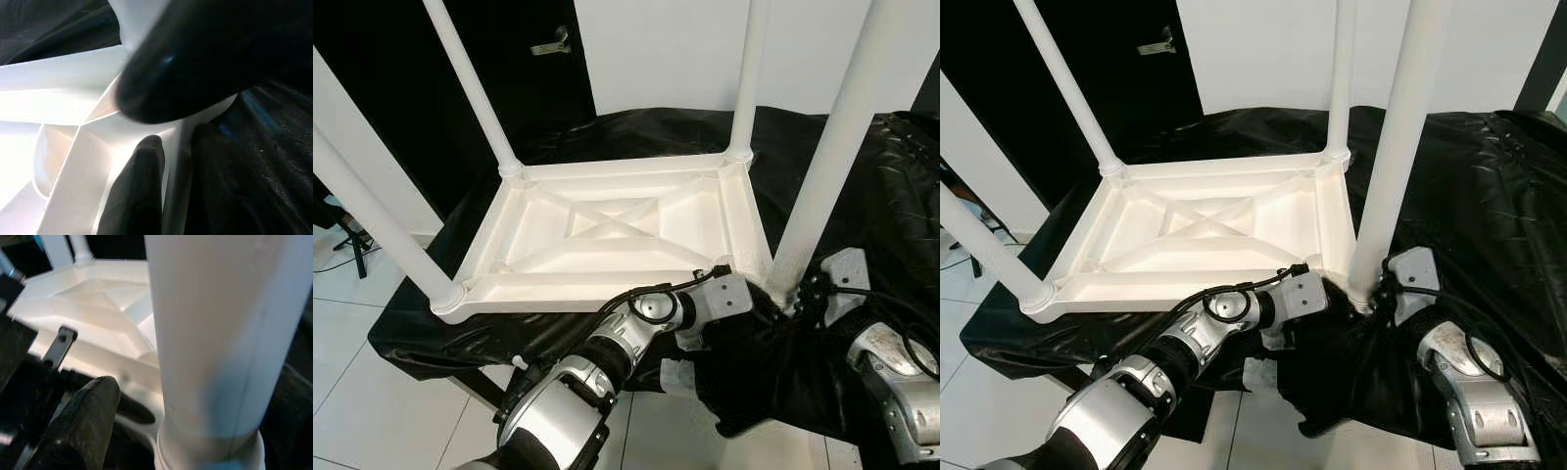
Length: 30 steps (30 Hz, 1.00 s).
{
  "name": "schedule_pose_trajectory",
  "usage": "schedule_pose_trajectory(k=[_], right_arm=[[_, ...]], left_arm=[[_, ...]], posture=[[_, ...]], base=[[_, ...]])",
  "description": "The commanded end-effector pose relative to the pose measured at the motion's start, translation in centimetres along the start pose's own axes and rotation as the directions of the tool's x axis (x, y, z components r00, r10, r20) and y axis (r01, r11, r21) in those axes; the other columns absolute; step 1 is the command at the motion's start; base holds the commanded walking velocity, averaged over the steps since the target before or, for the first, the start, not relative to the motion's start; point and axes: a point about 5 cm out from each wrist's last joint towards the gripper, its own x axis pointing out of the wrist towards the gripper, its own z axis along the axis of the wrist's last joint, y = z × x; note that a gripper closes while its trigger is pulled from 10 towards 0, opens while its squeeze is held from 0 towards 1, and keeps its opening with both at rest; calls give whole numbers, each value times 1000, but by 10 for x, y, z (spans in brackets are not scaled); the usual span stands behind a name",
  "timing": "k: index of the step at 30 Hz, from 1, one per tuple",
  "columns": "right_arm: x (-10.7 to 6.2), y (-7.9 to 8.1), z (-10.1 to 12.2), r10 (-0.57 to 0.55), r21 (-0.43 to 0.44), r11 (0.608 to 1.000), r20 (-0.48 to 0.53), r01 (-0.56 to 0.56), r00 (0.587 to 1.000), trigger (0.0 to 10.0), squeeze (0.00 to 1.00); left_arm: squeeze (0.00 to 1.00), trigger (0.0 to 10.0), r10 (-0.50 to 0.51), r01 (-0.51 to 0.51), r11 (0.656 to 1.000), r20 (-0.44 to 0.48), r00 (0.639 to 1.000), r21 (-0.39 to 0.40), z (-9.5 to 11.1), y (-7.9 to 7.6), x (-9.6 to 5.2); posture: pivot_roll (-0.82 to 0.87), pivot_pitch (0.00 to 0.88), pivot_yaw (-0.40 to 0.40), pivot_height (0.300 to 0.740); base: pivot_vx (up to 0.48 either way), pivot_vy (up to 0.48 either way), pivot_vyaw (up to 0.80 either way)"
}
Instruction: Building children table
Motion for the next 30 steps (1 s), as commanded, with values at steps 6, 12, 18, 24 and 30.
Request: schedule_pose_trajectory(k=[6, 12, 18, 24, 30], right_arm=[[0, -4, -7, 31, 28, 999, -38, -30, 999, 0, 0], [-2, 2, -13, -21, 97, 995, -51, 26, 998, 0, 0], [-6, 14, -21, -283, 160, 945, -38, 286, 958, 0, 0], [-15, 33, -25, -494, 197, 849, -30, 490, 869, 0, 0], [-16, 22, -18, -634, 195, 760, 11, 620, 773, 0, 0]], left_arm=[[0, 10000, -5, -12, 996, -176, 984, -93, -35, -32, 5], [0, 10000, -6, -10, 996, -177, 984, -91, -35, -31, 5], [0, 10000, -8, -8, 996, -176, 984, -89, -35, -32, 5], [0, 10000, -4, -12, 996, -179, 984, -88, -36, -31, 4], [0, 10000, -10, -6, 996, -182, 983, -87, -37, -32, 3]], posture=[[0, 0, 93, 740], [-2, 0, 97, 740], [3, 0, 94, 740], [10, 0, 96, 740], [10, 0, 101, 740]], base=[[0, 0, 0], [0, 0, 0], [0, 0, 0], [0, 0, 0], [0, 0, 0]])
